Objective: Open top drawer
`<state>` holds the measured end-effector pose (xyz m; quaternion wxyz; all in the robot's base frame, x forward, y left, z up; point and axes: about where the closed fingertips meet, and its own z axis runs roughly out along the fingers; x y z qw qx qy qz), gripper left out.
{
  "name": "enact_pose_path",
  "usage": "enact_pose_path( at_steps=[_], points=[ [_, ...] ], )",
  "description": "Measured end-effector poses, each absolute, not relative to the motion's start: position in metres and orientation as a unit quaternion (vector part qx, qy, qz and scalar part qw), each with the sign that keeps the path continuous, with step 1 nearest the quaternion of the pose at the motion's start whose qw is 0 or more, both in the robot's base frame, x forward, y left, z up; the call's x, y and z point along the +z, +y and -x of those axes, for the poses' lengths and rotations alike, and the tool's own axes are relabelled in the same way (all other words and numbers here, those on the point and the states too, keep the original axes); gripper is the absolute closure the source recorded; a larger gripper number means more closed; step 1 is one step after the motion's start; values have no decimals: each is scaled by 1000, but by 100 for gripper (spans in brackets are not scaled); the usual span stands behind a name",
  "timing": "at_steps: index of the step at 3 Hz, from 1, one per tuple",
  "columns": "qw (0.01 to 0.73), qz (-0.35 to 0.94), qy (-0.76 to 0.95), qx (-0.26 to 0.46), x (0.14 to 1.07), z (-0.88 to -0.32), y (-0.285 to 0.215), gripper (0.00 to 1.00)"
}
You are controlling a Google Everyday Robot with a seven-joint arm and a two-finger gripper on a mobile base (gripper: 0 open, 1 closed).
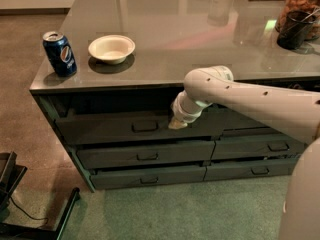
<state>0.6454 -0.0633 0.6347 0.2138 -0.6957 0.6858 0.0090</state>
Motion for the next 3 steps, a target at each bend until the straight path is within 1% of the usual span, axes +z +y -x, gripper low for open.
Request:
enact_pose_path(
  at_steps=[1,2,3],
  points=[
    [214,696,686,9,644,-645,-63,88],
    [214,696,686,9,647,-645,-63,100],
    [222,686,693,18,653,-637,-61,100]
  ],
)
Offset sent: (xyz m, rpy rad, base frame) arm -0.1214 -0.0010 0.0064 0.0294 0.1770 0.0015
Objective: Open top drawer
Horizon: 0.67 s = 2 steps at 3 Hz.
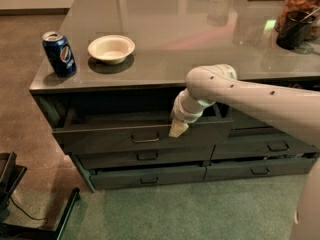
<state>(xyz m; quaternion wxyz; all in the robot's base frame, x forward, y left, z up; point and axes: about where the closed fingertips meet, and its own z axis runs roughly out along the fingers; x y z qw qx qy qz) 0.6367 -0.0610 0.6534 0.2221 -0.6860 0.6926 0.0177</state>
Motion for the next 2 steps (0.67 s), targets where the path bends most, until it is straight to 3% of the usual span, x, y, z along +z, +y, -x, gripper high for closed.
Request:
enact_pose_path(
  at_steps=[1,2],
  points=[
    [225,683,694,29,648,-619,-60,100],
    [225,683,694,29,648,-619,-60,81]
  ],
)
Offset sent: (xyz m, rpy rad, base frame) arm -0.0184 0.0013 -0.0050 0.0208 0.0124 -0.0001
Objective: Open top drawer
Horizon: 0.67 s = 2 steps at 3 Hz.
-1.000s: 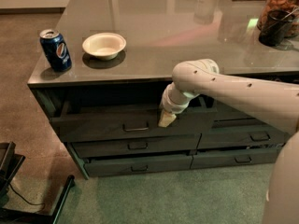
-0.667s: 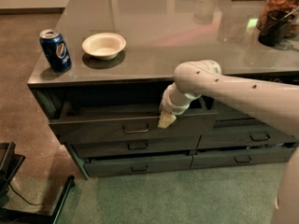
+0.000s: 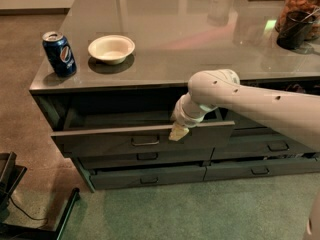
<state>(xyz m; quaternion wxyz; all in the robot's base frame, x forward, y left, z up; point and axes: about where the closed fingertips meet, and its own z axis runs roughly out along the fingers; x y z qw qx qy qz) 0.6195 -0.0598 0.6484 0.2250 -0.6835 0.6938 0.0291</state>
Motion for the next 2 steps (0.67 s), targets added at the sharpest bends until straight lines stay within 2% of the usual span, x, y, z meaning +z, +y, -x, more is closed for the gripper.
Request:
enact_pose_path(
  at_steps=[2],
  points=[
    [223,685,693,32,648,-620,-61,35]
  ],
)
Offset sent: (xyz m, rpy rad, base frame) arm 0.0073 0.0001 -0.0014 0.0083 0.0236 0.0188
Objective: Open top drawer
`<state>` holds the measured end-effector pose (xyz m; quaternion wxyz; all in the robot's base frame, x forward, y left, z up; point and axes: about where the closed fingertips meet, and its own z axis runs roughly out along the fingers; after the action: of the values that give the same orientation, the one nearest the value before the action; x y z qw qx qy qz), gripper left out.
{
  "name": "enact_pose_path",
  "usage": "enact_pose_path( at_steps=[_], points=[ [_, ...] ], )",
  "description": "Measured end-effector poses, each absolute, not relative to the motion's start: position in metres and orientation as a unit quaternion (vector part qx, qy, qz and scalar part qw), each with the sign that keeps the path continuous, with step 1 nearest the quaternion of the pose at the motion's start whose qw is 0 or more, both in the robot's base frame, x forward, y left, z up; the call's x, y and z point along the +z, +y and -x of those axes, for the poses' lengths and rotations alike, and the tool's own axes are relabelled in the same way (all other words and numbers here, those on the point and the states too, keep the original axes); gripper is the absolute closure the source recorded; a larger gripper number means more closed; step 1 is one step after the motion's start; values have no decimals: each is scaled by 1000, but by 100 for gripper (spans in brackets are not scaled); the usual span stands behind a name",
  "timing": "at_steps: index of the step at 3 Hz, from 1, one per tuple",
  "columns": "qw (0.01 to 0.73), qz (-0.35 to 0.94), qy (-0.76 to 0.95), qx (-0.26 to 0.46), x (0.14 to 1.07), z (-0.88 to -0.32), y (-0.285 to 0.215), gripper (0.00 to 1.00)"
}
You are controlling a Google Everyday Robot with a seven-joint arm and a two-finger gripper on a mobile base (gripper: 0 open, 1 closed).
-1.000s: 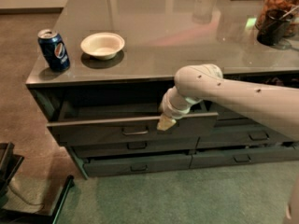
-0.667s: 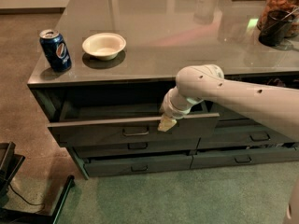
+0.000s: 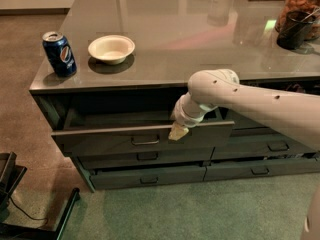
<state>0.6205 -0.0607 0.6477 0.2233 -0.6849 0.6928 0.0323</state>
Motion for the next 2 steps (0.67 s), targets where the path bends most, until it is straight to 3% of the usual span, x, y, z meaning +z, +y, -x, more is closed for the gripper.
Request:
enact_pose_path(
  at_steps=[1,2],
  points=[
    [214,686,694,44,649,-617,-64,11],
    [191,680,705,65,653,-602,-74,0]
  ],
)
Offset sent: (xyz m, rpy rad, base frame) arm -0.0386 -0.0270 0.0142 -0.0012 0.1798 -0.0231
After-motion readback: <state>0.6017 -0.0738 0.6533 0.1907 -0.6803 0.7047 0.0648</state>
